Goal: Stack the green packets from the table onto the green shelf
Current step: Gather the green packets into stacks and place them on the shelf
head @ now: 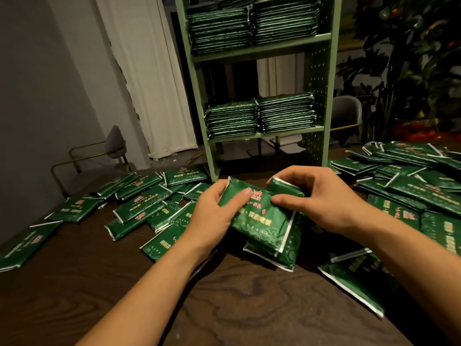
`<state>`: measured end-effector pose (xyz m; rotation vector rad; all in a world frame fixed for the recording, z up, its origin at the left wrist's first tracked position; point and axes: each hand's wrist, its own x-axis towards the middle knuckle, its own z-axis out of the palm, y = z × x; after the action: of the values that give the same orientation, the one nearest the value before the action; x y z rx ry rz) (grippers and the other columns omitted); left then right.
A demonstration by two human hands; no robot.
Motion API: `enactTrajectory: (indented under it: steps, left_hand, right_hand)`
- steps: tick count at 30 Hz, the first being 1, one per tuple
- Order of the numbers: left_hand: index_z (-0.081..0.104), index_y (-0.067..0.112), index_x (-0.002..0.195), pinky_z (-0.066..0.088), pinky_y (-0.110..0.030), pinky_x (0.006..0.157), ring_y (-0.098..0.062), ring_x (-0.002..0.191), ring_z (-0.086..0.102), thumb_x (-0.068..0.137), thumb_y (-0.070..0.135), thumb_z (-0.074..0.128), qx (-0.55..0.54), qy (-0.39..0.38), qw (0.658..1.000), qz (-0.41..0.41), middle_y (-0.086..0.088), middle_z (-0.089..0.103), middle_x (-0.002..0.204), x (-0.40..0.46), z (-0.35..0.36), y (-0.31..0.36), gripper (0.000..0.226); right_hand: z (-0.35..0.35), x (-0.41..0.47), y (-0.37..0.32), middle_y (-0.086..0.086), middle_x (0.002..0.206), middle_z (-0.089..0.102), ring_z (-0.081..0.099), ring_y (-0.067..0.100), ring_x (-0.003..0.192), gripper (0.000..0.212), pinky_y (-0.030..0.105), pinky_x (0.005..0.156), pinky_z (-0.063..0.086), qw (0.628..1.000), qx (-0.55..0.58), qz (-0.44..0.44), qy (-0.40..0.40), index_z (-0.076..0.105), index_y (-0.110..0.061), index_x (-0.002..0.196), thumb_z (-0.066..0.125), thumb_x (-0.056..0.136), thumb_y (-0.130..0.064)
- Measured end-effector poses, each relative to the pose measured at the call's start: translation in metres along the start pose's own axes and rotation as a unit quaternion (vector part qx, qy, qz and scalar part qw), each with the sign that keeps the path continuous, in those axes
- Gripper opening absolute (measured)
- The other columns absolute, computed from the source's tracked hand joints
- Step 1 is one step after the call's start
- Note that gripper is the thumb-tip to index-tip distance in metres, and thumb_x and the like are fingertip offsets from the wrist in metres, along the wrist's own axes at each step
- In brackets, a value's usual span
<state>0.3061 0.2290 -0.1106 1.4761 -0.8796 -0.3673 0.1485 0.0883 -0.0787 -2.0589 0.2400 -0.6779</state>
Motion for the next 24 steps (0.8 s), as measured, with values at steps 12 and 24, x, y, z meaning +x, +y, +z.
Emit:
enactTrajectory:
  steps: [12, 24]
  left_hand:
    - [0.049, 0.015, 0.139, 0.044, -0.036, 0.111, -0.008, 0.131, 0.055, 0.082, 0.058, 0.075, 0.03, -0.013, 0.999, 0.019, 0.007, 0.061, 0.139, -0.005, 0.004, 0.0, 0.075]
    - [0.066, 0.016, 0.111, 0.058, -0.027, 0.083, -0.013, 0.096, 0.074, 0.093, 0.019, 0.069, 0.003, 0.048, 0.997, 0.052, 0.002, 0.078, 0.103, -0.004, 0.002, 0.004, 0.019]
  right_hand:
    - [0.008, 0.008, 0.016, 0.007, 0.092, 0.069, 0.067, 0.016, 0.08, 0.009, 0.028, 0.069, 0.053, 0.959, 0.225, 0.07, 0.16, 0.056, -0.014, 0.105, 0.048, 0.104, -0.01]
    - [0.015, 0.001, 0.019, -0.009, 0.117, 0.068, 0.068, 0.004, 0.106, 0.063, 0.025, 0.087, 0.057, 0.998, 0.059, 0.02, 0.005, 0.052, -0.029, 0.127, 0.085, 0.076, -0.012]
